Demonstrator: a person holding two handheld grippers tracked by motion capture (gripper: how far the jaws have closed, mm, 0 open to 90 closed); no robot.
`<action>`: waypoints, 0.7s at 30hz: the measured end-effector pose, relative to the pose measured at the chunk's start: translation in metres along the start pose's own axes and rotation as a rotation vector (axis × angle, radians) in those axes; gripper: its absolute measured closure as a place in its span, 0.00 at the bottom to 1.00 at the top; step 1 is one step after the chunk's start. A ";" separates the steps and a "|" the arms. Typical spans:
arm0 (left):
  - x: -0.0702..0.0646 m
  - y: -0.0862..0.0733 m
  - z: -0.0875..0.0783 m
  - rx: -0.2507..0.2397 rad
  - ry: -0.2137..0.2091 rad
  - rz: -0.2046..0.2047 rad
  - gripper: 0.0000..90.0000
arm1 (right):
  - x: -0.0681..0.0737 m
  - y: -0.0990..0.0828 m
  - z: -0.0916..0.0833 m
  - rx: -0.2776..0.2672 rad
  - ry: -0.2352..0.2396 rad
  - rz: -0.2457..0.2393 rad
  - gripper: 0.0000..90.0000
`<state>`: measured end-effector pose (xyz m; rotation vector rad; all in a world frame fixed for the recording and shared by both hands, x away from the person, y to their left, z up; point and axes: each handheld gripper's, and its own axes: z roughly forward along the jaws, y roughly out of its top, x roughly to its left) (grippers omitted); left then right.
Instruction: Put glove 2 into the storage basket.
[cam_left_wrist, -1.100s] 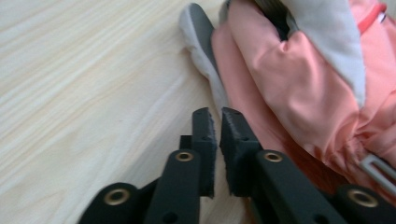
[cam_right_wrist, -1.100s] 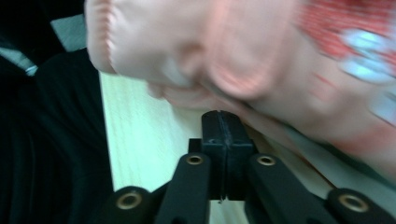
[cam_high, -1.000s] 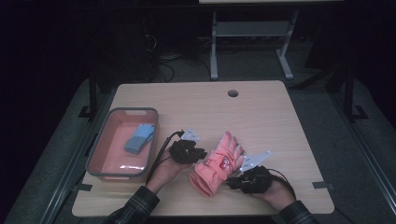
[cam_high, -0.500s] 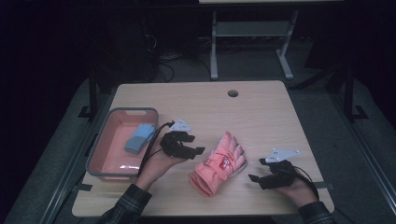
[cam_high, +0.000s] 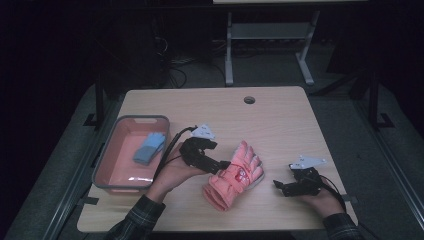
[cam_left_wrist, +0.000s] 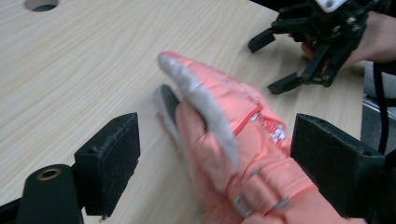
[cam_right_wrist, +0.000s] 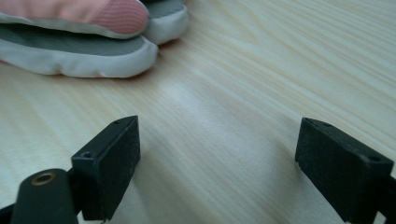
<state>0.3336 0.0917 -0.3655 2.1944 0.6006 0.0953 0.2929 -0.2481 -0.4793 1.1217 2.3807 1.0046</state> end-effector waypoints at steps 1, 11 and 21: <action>-0.001 0.002 0.003 0.006 -0.004 0.007 0.17 | 0.000 0.000 0.000 0.000 -0.001 0.003 0.15; -0.011 0.005 0.032 0.061 -0.019 0.039 0.15 | -0.003 -0.003 0.001 -0.010 0.008 0.039 0.12; -0.009 -0.005 0.060 0.131 -0.016 0.039 0.15 | -0.003 -0.003 0.001 -0.006 0.010 0.039 0.11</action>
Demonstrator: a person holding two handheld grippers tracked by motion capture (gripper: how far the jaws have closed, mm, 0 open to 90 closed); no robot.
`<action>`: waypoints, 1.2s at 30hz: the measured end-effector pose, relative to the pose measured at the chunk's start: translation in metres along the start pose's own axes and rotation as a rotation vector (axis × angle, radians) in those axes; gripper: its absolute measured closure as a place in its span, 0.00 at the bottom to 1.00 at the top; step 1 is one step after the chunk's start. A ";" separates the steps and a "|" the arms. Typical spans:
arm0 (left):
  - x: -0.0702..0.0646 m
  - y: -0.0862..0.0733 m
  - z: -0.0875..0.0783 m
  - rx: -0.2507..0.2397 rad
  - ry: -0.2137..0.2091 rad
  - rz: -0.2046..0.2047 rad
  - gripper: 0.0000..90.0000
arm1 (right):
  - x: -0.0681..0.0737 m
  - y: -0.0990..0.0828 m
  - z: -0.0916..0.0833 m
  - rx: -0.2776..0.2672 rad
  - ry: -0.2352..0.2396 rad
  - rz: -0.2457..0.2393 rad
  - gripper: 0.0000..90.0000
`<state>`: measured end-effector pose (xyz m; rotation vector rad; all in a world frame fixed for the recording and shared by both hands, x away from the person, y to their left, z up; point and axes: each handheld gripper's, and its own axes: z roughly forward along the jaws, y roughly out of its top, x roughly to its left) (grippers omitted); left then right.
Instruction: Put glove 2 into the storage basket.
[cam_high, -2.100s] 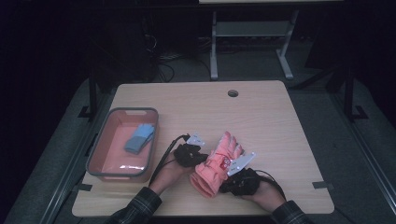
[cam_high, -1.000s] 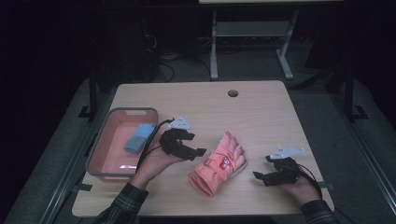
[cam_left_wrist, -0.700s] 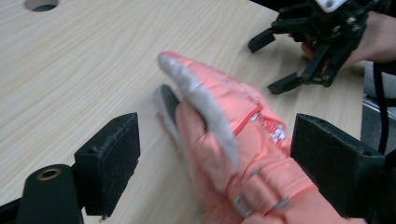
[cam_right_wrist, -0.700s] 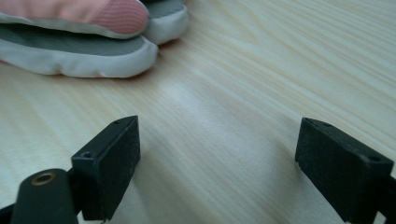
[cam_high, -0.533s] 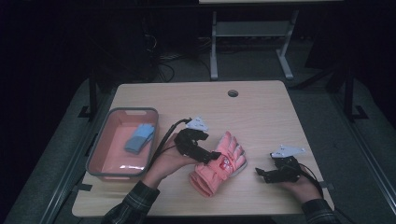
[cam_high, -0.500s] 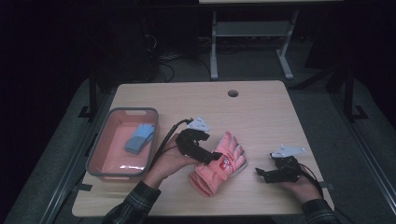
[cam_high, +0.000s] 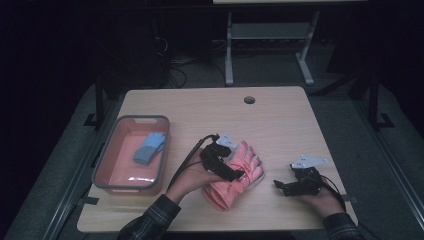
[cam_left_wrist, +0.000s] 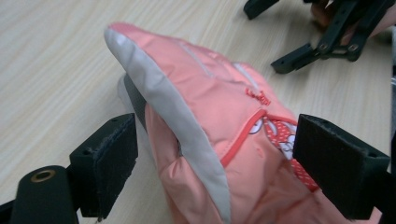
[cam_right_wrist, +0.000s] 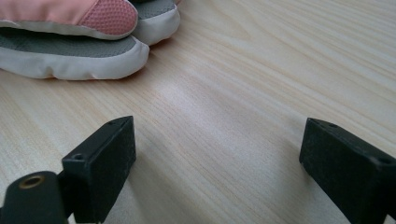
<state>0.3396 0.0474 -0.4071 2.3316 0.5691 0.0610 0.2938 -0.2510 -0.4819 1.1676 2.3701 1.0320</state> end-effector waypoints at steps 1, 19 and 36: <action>0.001 -0.001 0.002 0.016 -0.006 0.007 0.15 | 0.000 0.000 0.000 0.000 0.000 0.000 0.11; 0.010 -0.014 0.024 0.058 -0.092 -0.073 0.14 | 0.000 0.000 0.000 -0.001 -0.001 -0.002 0.11; 0.020 -0.024 0.039 0.096 -0.163 -0.152 0.14 | 0.000 0.000 0.000 0.000 -0.003 -0.005 0.11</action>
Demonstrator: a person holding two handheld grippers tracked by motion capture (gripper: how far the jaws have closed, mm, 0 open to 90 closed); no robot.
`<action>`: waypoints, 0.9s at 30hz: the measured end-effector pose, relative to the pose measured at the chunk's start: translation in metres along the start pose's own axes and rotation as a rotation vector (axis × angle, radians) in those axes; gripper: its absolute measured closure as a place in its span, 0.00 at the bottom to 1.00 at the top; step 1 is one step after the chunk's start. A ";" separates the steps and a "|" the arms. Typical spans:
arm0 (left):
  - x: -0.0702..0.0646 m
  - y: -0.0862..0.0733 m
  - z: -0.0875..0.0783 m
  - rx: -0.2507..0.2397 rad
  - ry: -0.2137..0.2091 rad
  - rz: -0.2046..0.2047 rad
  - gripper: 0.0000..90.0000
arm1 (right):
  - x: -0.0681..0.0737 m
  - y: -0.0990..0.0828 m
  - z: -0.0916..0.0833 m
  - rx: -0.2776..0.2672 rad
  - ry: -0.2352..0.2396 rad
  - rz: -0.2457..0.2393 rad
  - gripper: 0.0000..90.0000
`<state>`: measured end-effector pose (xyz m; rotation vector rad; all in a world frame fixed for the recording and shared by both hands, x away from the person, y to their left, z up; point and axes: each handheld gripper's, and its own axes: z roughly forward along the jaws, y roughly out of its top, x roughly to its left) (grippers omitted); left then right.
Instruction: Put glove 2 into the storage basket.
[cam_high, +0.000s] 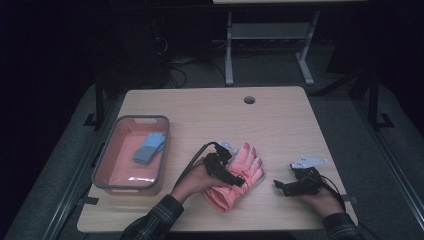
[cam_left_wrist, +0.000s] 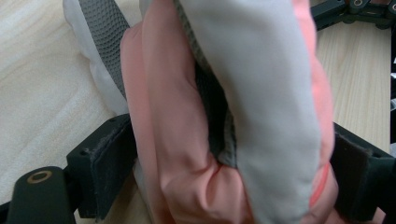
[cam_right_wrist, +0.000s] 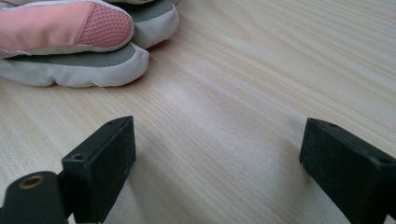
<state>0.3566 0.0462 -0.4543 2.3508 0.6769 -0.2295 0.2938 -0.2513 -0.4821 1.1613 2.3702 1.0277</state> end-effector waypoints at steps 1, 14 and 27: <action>0.001 0.000 0.001 0.002 -0.003 -0.003 0.14 | 0.000 0.000 0.000 0.000 0.000 0.000 0.11; 0.003 -0.001 -0.002 0.014 -0.058 -0.026 0.45 | 0.000 0.000 0.000 -0.001 -0.002 0.002 0.11; -0.003 0.002 -0.014 0.000 -0.065 -0.002 0.68 | 0.001 0.000 0.000 0.003 -0.002 0.009 0.11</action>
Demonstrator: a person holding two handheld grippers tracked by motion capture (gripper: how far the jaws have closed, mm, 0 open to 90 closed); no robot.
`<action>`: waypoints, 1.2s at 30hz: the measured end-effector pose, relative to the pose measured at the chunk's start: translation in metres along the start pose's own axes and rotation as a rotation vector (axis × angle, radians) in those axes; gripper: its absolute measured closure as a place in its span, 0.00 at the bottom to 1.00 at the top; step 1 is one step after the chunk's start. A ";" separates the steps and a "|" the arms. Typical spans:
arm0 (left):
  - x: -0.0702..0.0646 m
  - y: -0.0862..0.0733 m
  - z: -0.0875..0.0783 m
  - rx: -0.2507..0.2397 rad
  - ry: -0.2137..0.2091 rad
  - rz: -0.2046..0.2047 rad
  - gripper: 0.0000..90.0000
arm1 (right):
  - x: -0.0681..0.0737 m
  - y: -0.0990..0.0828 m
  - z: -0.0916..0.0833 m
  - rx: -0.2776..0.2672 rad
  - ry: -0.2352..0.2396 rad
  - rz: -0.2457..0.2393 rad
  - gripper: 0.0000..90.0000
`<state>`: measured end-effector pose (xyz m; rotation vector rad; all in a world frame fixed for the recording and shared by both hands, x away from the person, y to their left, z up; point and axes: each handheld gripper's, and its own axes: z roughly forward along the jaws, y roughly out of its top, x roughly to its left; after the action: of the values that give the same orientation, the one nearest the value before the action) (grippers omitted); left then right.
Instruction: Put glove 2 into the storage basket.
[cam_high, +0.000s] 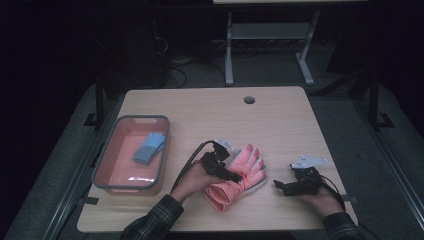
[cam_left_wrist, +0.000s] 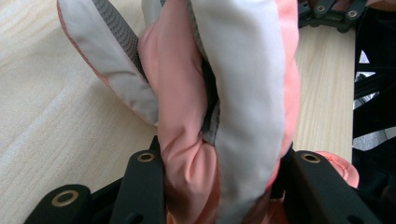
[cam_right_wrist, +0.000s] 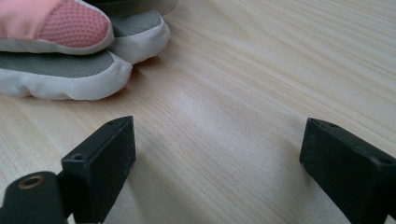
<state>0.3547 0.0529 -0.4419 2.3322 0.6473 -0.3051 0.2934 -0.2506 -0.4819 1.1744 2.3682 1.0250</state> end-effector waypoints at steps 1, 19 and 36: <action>-0.001 0.001 -0.002 0.001 0.004 0.006 0.68 | 0.000 0.000 0.000 0.001 0.000 0.000 0.11; -0.011 0.006 -0.036 -0.042 0.100 0.039 0.68 | 0.000 0.000 0.000 0.000 0.000 0.001 0.11; -0.014 0.022 -0.102 -0.097 0.169 0.015 0.68 | 0.000 0.000 0.000 -0.001 0.000 0.001 0.11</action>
<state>0.3586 0.1028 -0.3498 2.2849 0.7098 -0.0680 0.2935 -0.2505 -0.4820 1.1759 2.3670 1.0266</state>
